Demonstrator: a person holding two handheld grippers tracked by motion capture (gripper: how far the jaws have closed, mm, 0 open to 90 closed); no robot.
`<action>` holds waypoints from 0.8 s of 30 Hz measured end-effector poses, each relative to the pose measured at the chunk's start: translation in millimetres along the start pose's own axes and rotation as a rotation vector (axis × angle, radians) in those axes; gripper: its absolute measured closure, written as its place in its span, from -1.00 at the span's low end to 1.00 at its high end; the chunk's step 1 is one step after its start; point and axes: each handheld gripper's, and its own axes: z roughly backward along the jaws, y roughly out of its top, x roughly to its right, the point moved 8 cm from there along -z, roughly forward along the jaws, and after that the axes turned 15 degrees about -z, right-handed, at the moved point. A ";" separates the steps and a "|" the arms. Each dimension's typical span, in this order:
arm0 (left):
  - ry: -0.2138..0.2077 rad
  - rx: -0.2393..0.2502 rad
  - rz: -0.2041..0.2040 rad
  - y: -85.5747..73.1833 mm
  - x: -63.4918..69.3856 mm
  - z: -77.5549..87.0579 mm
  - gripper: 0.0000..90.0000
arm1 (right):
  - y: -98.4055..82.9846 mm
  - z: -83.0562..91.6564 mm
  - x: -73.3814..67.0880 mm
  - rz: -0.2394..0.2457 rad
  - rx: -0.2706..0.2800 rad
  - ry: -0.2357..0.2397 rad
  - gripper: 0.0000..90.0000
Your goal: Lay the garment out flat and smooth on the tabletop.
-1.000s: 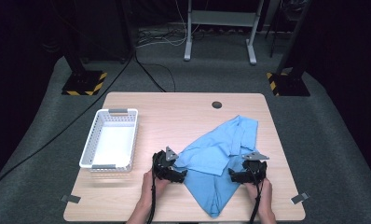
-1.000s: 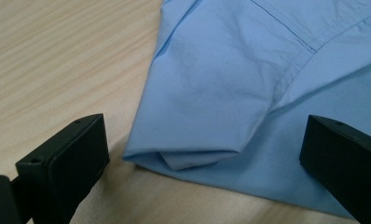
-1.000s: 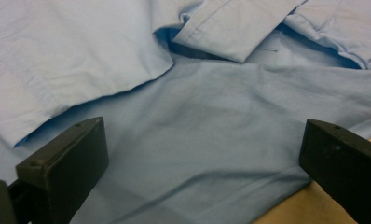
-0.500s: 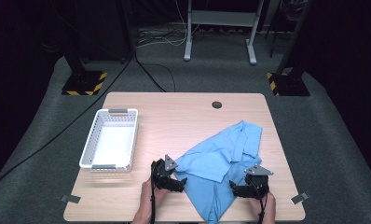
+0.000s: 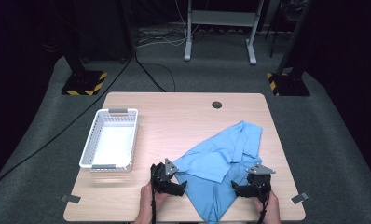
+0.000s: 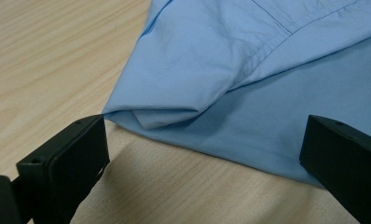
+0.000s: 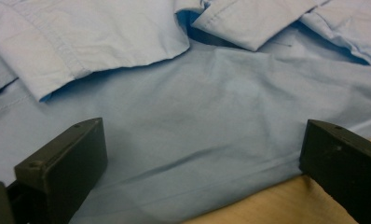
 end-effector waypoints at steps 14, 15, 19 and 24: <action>-0.044 0.099 -0.016 26.5 13.9 13.5 -1.00 | 9.5 -4.3 21.7 -0.024 -0.004 -0.007 -1.00; -0.067 0.096 -0.023 34.0 20.2 9.3 -1.00 | 10.3 -5.0 21.7 -0.028 -0.003 -0.010 -1.00; -0.090 0.090 -0.045 43.6 30.2 0.3 -1.00 | 11.1 -5.9 21.5 -0.028 -0.002 -0.010 -1.00; -0.103 0.066 -0.070 59.3 42.6 -22.5 -0.99 | 12.1 -6.8 21.9 -0.024 -0.003 -0.007 -1.00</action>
